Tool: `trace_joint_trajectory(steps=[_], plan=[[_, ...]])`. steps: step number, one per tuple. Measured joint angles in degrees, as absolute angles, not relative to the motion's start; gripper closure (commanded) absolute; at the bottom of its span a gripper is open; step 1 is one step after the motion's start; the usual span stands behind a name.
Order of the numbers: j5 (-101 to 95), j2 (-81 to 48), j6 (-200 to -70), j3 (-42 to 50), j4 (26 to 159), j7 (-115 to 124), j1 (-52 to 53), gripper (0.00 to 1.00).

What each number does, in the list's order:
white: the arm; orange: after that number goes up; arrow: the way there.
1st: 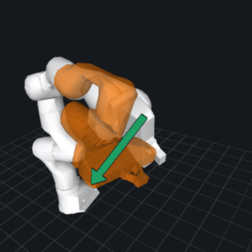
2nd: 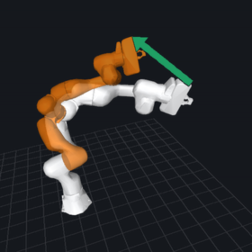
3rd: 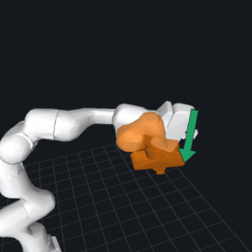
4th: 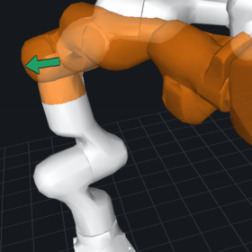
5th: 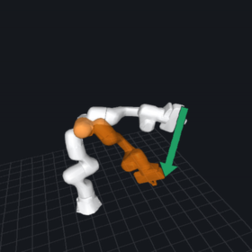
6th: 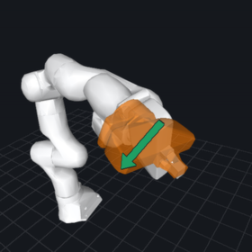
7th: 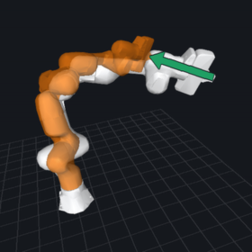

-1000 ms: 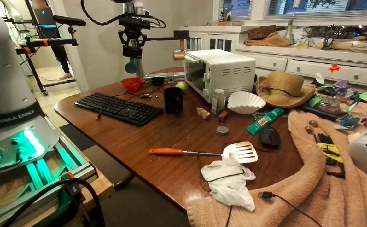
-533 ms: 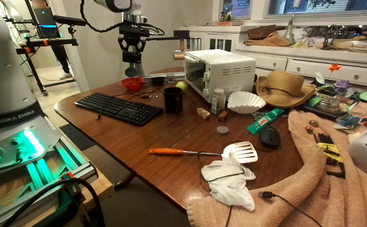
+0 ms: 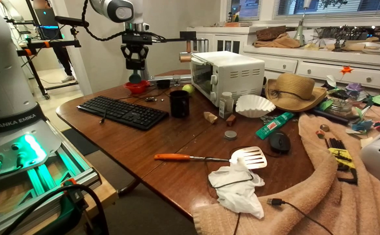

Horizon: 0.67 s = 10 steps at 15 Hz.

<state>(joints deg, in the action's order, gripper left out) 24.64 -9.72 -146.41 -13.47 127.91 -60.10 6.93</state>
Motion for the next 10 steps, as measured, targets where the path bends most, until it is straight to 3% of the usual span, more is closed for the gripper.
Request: trace_joint_trajectory(steps=[10], plan=[[23.4, -11.1, -147.3, -13.7, 127.9, -60.1, 6.4, 0.77]])
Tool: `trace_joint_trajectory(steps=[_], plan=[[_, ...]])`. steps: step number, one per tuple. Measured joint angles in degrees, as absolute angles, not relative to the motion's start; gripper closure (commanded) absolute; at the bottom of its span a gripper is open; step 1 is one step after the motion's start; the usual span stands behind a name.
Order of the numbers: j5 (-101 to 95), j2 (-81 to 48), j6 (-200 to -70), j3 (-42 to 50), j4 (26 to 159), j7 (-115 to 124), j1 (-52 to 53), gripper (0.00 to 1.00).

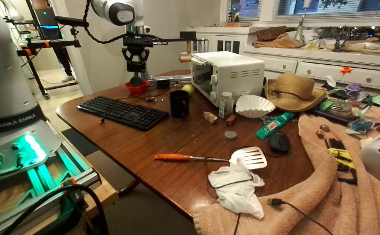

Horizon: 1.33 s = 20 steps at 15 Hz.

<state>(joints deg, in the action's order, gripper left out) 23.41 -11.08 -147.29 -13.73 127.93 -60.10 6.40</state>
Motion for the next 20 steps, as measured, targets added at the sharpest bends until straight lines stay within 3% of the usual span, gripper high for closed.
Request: trace_joint_trajectory(steps=[20], plan=[[14.7, -12.2, -146.1, -13.0, 127.9, -59.2, 6.0, 0.77]])
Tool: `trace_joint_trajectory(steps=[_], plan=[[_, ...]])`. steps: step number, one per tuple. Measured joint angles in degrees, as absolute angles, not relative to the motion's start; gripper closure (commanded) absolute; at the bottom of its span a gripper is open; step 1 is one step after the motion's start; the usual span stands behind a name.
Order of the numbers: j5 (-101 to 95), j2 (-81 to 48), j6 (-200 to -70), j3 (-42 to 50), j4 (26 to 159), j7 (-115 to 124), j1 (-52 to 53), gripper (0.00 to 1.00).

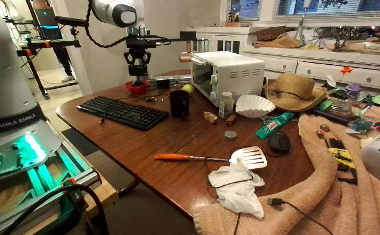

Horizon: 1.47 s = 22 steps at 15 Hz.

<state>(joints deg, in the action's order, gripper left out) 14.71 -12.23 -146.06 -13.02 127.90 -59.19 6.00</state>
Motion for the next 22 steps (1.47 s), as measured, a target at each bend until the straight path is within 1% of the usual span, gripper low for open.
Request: trace_joint_trajectory(steps=[6, 14, 22], plan=[[9.2, -11.7, -142.8, -12.8, 127.3, -55.9, 6.1, 0.77], [-0.9, -10.7, -133.3, -12.7, 124.2, -47.9, 7.5, 0.77], [-5.3, -10.6, -125.8, -13.1, 120.0, -42.2, 10.1, 0.77]])
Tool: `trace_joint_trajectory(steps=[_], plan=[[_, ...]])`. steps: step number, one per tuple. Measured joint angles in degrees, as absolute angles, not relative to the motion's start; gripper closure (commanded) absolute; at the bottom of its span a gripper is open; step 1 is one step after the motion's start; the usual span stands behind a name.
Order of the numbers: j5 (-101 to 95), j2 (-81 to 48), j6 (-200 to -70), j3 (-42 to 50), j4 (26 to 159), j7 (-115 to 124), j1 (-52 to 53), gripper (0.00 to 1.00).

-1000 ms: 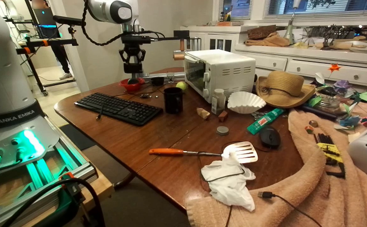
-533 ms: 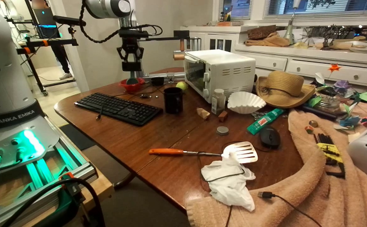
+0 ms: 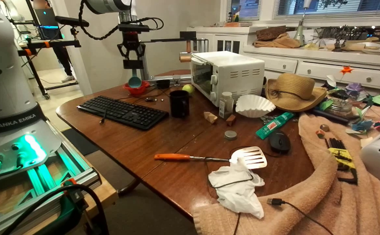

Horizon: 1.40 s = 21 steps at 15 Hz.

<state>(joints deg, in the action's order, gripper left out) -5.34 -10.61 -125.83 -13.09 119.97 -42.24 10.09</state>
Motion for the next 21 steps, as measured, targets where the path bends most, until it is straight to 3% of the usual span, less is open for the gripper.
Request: trace_joint_trajectory(steps=[7, 21], plan=[[-5.5, -10.8, -124.7, -13.6, 117.6, -40.4, 11.2, 0.77], [13.3, -12.1, -147.7, -15.0, 127.4, -50.9, 6.0, 0.77]])
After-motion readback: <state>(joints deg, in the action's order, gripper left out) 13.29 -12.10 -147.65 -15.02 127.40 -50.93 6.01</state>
